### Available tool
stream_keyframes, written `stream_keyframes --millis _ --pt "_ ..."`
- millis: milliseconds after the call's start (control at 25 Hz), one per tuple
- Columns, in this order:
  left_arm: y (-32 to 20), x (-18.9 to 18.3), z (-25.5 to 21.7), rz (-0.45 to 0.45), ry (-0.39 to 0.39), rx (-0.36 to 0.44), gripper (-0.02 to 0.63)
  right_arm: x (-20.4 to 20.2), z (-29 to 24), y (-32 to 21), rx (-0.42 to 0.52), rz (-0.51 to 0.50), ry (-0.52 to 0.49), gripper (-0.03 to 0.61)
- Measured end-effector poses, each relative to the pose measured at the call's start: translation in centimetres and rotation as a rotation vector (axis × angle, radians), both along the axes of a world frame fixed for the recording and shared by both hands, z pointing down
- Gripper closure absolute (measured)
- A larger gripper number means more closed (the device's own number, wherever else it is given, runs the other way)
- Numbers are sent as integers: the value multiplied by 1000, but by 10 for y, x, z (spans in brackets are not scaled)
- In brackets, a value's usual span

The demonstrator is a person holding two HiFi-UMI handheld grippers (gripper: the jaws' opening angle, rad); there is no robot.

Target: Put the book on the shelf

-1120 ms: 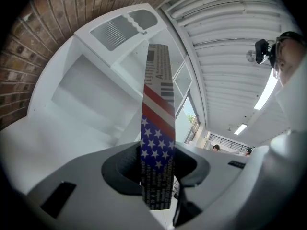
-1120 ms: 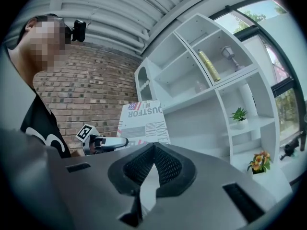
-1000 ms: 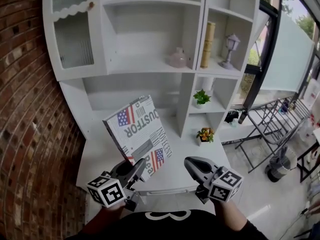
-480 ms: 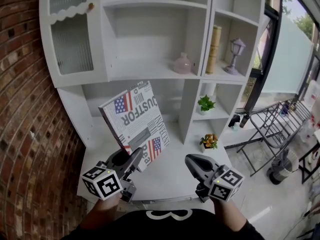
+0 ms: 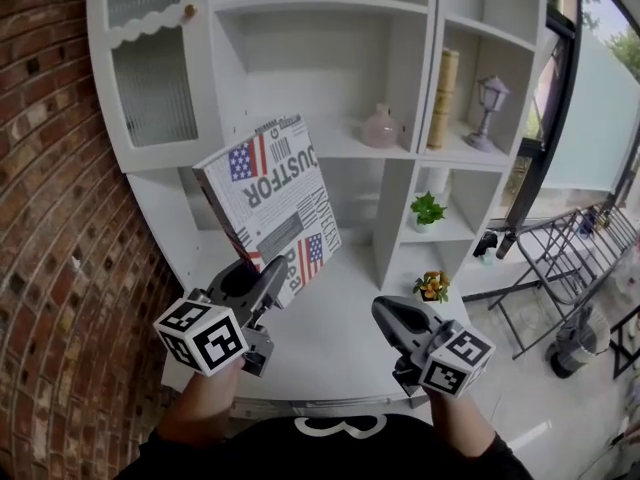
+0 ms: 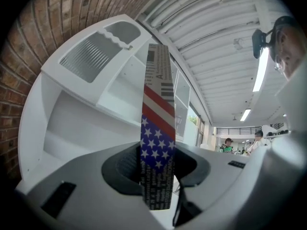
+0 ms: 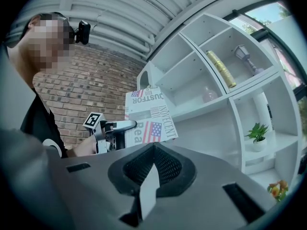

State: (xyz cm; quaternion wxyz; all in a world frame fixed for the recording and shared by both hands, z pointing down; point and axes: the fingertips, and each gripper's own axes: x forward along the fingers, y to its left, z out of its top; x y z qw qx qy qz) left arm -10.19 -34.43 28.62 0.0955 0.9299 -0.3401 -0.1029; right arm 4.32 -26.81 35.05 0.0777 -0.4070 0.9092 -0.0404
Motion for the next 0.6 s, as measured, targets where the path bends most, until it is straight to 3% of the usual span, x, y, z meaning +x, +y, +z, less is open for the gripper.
stream_keyframes --millis 600 --pt "-45 13 -80 -146 -13 106 463 17 -46 -57 67 -119 13 569"
